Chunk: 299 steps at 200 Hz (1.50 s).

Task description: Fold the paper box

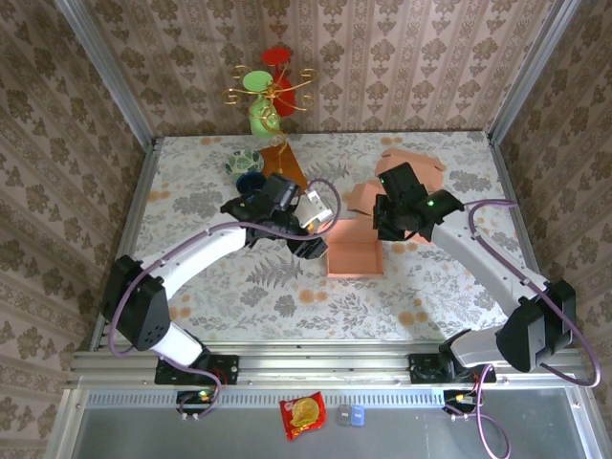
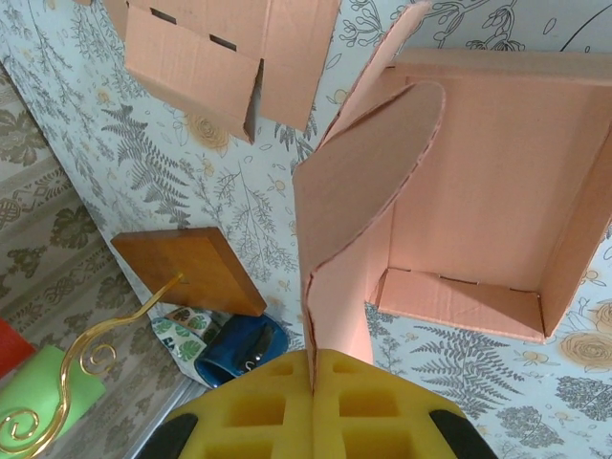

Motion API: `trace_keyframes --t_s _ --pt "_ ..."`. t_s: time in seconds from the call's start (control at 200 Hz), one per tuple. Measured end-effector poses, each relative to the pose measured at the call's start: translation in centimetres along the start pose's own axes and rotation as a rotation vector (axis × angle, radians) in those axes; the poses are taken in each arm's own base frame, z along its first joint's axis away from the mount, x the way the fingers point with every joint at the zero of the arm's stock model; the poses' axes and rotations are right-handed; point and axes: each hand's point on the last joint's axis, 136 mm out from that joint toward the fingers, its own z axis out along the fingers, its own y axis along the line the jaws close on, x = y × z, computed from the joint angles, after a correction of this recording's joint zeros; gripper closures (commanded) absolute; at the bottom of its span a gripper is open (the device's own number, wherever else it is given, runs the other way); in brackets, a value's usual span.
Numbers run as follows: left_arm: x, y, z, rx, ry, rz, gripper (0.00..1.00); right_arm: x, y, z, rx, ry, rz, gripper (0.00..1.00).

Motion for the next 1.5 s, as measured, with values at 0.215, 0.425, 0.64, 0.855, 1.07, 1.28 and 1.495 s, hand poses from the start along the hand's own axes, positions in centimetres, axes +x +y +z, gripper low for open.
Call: trace_keyframes --t_s 0.215,0.425,0.64,0.855,1.07,1.28,1.495 --pt "-2.4 1.3 1.5 -0.057 0.011 0.097 0.43 0.1 0.0 0.8 0.024 -0.008 -0.002 1.00" --pt "-2.9 1.5 2.5 -0.063 0.044 0.136 0.61 0.1 -0.1 1.0 0.032 -0.011 -0.004 1.00" --pt "-1.8 1.3 3.0 -0.055 0.097 0.143 0.69 0.1 -0.1 1.1 0.032 -0.010 -0.005 1.00" --pt "-1.5 1.4 3.1 -0.068 0.114 0.153 0.77 0.1 -0.1 1.1 0.033 -0.006 -0.016 1.00" --pt "-1.3 1.8 3.7 -0.077 0.135 0.147 0.94 0.1 -0.2 1.3 0.040 -0.008 -0.022 1.00" --pt "-1.1 1.9 4.0 -0.086 0.148 0.155 1.00 0.0 0.0 1.3 0.037 -0.008 -0.040 0.96" --pt "-1.1 1.9 3.9 -0.089 0.150 0.154 1.00 0.0 1.2 1.3 -0.003 0.015 -0.147 0.64"
